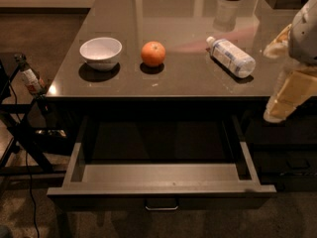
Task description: Close top drawer
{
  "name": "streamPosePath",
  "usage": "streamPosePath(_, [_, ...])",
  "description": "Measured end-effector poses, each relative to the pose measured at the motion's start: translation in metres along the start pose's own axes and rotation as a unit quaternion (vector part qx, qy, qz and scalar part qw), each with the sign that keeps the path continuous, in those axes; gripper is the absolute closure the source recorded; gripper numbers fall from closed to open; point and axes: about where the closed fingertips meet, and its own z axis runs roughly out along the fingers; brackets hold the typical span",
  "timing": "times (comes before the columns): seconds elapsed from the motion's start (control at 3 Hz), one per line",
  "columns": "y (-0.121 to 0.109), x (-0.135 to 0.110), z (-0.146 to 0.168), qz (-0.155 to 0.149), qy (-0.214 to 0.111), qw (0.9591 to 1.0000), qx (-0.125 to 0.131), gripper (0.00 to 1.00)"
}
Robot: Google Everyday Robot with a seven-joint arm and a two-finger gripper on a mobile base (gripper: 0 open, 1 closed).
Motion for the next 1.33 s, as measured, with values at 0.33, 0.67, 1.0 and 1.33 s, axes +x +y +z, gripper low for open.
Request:
streamPosePath(0.33, [0.0000,0.0000,0.0000,0.000,0.000,1.0000,0.000,0.43])
streamPosePath(0.67, [0.0000,0.0000,0.0000,0.000,0.000,1.0000,0.000,0.66])
streamPosePath(1.0, [0.0000,0.0000,0.0000,0.000,0.000,1.0000,0.000,0.89])
streamPosePath(1.33, [0.0000,0.0000,0.0000,0.000,0.000,1.0000,0.000,1.00])
